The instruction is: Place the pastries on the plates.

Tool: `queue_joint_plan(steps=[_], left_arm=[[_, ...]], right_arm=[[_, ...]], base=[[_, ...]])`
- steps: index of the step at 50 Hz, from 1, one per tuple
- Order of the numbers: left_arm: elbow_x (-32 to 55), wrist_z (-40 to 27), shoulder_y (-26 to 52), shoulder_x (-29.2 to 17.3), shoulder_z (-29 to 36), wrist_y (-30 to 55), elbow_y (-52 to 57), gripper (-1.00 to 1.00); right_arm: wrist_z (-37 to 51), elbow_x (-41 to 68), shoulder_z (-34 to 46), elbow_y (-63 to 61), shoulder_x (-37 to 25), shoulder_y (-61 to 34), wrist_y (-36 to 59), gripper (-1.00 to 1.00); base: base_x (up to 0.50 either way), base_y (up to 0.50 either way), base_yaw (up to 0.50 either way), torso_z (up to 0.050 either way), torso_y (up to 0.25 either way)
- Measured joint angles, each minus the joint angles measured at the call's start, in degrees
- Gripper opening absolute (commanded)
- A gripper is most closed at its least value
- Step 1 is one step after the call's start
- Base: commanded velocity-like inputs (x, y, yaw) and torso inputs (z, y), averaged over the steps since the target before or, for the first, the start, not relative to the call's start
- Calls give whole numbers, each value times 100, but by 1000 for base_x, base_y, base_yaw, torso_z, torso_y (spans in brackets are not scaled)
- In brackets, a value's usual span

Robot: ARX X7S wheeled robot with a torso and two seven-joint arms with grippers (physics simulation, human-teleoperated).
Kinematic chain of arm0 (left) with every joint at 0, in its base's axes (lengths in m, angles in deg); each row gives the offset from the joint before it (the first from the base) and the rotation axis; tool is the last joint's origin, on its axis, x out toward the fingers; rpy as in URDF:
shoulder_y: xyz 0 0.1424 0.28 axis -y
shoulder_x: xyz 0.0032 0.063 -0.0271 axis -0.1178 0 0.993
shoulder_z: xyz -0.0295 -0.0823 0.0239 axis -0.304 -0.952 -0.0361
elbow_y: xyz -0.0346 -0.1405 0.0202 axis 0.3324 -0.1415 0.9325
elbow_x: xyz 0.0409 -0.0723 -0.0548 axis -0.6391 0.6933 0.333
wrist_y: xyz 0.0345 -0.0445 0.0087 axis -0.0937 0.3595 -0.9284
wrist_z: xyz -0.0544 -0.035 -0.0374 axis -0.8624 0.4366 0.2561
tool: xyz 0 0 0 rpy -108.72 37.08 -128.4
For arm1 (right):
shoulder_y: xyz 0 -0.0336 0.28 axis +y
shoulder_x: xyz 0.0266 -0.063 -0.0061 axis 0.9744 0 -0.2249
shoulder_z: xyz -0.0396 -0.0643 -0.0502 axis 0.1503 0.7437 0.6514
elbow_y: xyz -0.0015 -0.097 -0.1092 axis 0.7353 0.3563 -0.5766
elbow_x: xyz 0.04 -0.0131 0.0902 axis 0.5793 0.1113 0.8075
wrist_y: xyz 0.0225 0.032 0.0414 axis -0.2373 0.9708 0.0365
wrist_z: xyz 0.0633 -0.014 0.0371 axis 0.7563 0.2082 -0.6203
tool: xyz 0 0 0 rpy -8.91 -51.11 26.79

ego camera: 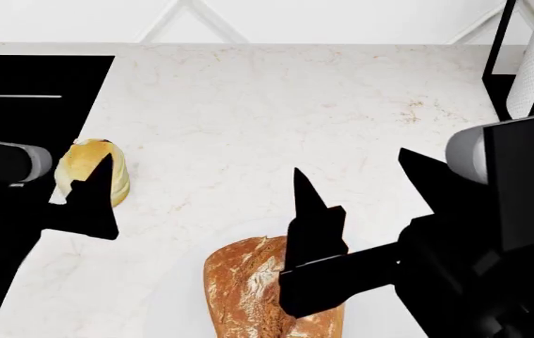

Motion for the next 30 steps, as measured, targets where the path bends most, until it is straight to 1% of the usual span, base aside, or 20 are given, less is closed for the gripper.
queue_joint_plan(steps=[30], left_arm=[[-647, -4, 506, 224, 542, -987, -1827, 100]], right_arm=[[-91, 10, 75, -68, -65, 157, -117, 100]], base=[[0, 0, 0, 0, 0]])
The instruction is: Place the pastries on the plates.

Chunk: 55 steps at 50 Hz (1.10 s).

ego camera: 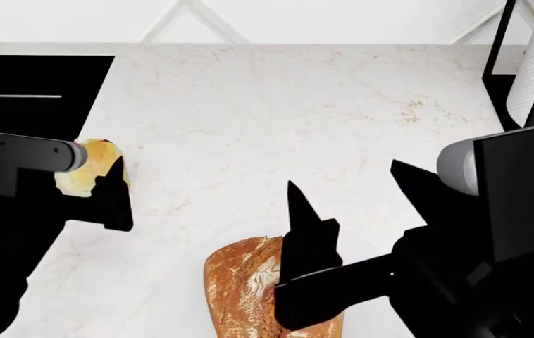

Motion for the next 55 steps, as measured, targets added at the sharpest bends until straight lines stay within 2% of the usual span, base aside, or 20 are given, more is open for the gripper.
queue_joint_plan(steps=[26, 27, 41, 55], left_arm=[[-147, 83, 288, 129, 208, -573, -1007, 100], [-149, 86, 288, 127, 212, -575, -1014, -100], [-233, 94, 254, 88, 255, -543, -903, -100], [-158, 11, 161, -23, 238, -302, -334, -100]], right_arm=[[-140, -85, 5, -35, -17, 173, -93, 100], [-144, -88, 6, -35, -19, 176, -96, 100], [-195, -142, 11, -47, -48, 225, -144, 100], [-221, -167, 14, -71, -81, 250, -207, 100]], base=[[0, 0, 0, 0, 0], [0, 0, 0, 0, 0], [0, 0, 0, 0, 0], [0, 0, 0, 0, 0]])
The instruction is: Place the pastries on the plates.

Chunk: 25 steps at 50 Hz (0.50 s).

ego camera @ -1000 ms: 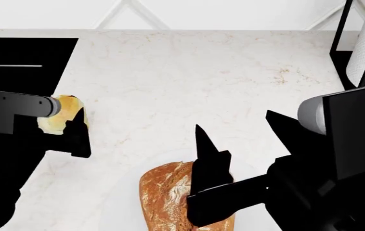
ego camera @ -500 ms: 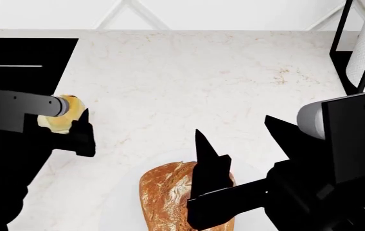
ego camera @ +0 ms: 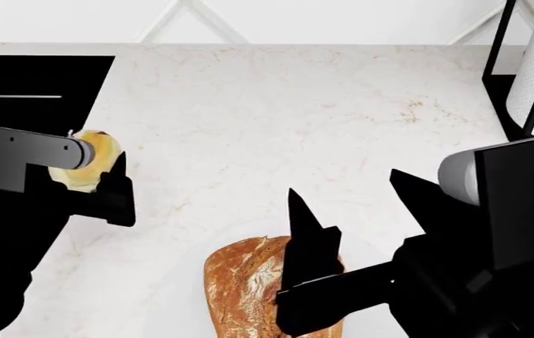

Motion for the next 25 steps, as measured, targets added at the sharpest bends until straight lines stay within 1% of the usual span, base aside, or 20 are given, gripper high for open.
queue_joint_plan(steps=[13, 25], left_arm=[[261, -36, -92, -223, -122, 477, 937, -100], [672, -60, -231, -587, -410, 1153, 1966, -100]], right_arm=[[-153, -179, -89, -76, -2, 103, -32, 100], [-546, -518, -335, -315, 44, 257, -68, 100]], base=[[0, 0, 0, 0, 0], [0, 0, 0, 0, 0]])
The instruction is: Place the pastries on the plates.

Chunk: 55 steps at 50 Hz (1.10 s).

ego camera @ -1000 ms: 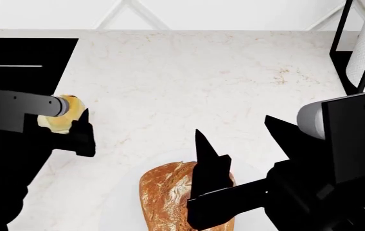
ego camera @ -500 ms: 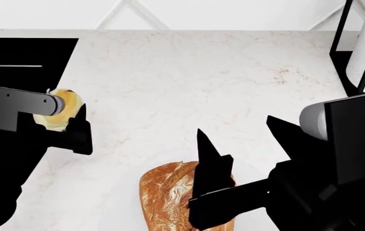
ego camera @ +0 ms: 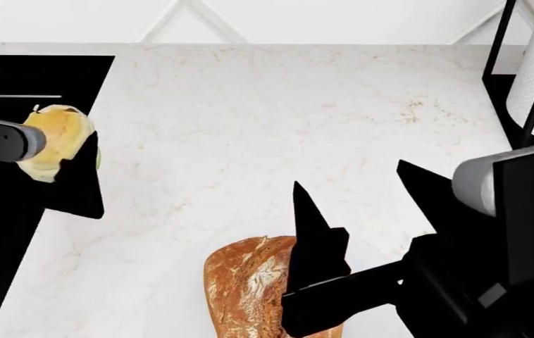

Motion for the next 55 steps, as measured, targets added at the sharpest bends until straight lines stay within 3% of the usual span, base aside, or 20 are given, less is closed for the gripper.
queue_joint_plan(steps=[10, 32, 55], left_arm=[[345, 2, -126, -237, -256, 447, 655, -100], [642, -36, -256, -477, -501, 779, 1175, -100], [697, -64, -323, -543, -585, 761, 1207, -100]], right_arm=[[-108, -153, -39, -68, 10, 71, -15, 100], [-125, -208, -77, -153, -51, 187, -103, 100], [-297, -408, -27, -241, -82, 223, -112, 100]], base=[[-17, 0, 0, 0, 0], [-354, 22, 0, 0, 0], [0, 454, 0, 0, 0]])
